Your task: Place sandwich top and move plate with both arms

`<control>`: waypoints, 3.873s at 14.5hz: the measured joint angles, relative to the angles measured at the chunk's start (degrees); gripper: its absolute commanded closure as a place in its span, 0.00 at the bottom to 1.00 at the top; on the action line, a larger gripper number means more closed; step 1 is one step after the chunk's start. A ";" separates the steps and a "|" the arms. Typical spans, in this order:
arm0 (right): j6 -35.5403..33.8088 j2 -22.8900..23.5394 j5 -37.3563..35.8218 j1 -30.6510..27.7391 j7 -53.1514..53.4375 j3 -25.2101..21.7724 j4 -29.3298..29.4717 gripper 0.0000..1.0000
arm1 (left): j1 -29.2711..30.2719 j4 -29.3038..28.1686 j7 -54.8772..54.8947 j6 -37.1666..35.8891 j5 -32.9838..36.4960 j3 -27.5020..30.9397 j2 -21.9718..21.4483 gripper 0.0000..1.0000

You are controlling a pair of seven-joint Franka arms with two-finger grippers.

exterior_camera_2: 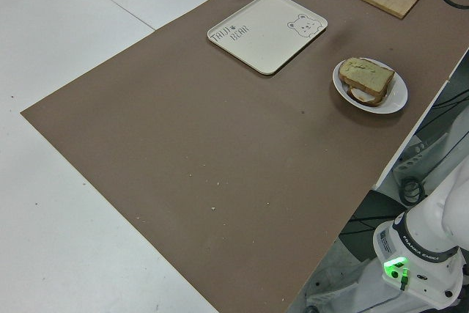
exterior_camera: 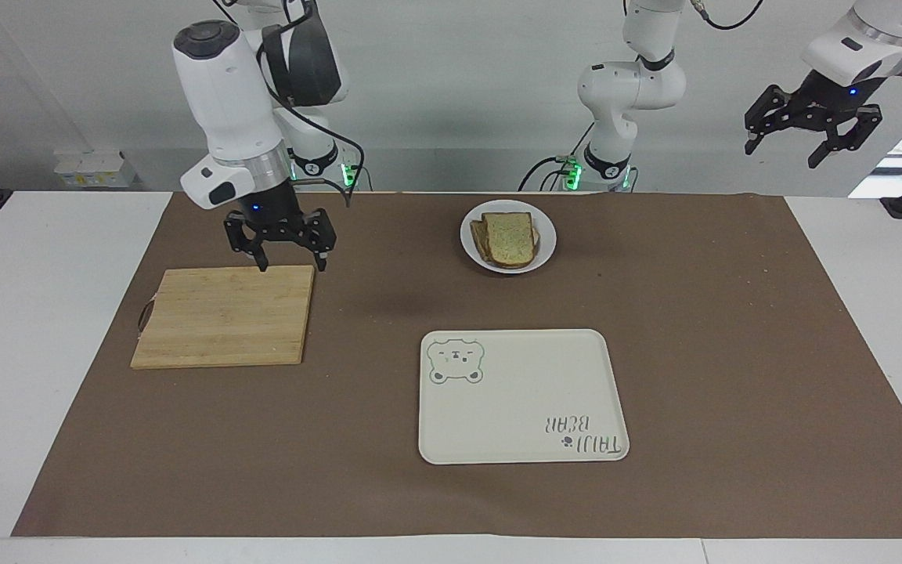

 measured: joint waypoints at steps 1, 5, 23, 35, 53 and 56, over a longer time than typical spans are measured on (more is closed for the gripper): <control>-3.16 -0.20 -0.17 -0.26 0.00 -0.95 1.42 0.00 | 0.00 0.00 0.00 0.00 0.00 0.00 0.00 0.00; -10.61 -1.47 -0.35 -0.46 -3.35 -5.98 3.92 0.00 | 0.00 0.00 0.00 0.00 0.00 0.00 0.00 0.00; -15.72 -6.42 -0.34 -3.03 -15.77 -11.46 3.89 0.00 | 0.00 0.00 0.00 0.00 0.00 0.00 0.00 0.00; -16.44 -7.51 -0.34 -2.19 -12.78 -9.33 3.84 0.00 | -1.14 -11.81 -1.34 3.08 -10.09 -0.73 -5.39 0.00; -16.98 -7.68 -0.34 -2.19 -12.75 -9.29 3.83 0.00 | -13.40 -73.00 10.44 47.83 -47.97 -1.79 -14.37 0.48; -16.98 -7.68 -0.34 -2.23 -12.75 -9.24 3.83 0.00 | -13.40 -73.01 11.99 48.92 -49.46 -1.77 -12.00 0.50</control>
